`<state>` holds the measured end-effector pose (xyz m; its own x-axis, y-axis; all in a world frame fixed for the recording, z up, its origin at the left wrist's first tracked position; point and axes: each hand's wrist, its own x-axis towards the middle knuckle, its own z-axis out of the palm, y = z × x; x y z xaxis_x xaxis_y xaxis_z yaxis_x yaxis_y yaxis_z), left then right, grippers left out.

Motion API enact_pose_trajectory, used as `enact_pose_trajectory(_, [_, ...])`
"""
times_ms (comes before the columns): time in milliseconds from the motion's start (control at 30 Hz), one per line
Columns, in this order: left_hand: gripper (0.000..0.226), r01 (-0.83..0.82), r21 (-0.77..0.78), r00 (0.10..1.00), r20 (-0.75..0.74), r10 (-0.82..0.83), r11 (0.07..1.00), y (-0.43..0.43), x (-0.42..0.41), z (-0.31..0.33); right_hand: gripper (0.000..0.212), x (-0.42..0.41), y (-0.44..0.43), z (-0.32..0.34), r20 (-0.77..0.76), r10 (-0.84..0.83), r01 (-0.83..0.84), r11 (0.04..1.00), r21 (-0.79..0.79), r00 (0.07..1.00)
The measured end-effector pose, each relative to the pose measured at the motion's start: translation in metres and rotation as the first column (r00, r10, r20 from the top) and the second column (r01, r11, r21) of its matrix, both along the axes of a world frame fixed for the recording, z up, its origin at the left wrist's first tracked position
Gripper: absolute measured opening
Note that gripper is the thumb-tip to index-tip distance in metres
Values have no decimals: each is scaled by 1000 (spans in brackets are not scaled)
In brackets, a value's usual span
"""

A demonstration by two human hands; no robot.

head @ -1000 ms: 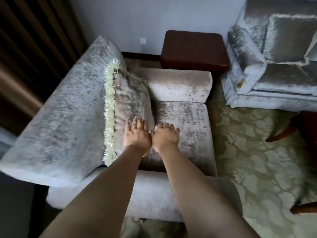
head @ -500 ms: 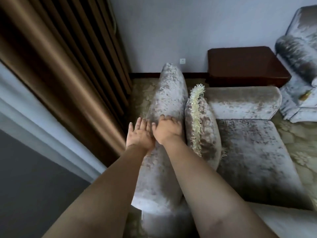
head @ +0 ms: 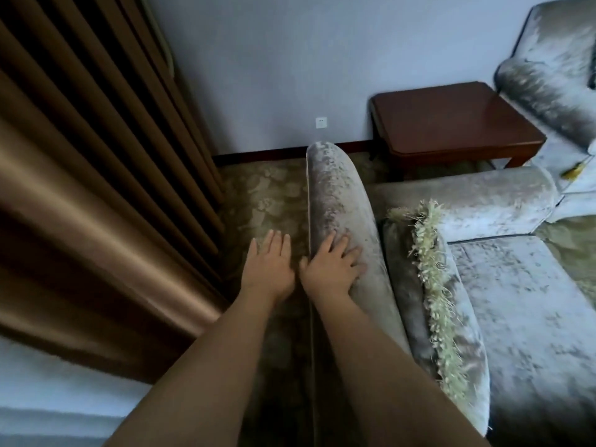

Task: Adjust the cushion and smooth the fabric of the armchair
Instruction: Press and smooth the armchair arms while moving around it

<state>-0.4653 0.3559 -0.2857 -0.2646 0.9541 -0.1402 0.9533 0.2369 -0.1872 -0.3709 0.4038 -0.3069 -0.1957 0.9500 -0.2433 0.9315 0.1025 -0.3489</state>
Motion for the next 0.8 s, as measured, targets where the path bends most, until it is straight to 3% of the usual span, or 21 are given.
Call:
enact_pose_trajectory(67, [63,61,48,998,8,-62,997,26,-13,-3,90,-4,0,-12,83,-5,1,999,47,997])
enact_pose_trajectory(167, [62,274,145,954,86,-288,951,73,-21,-11,87,-10,3,-21,95,-80,69,991,114,992])
enact_pose_trajectory(233, [60,504,100,854,94,-512,858,99,-21,-16,90,-10,2,-23,72,-144,134,982,130,987])
enact_pose_trajectory(333, [57,767,16,641,31,-767,642,131,-29,-23,102,-11,1,-26,89,-227,212,966,150,970])
enact_pose_trajectory(533, [57,947,94,308,13,-951,308,162,-33,-12,107,-20,4,-20,180,-378,369,926,83,908])
enact_pose_trajectory(800, [65,993,-14,121,120,-985,120,200,-20,-20,98,-21,5,-20,126,-450,436,891,123,884])
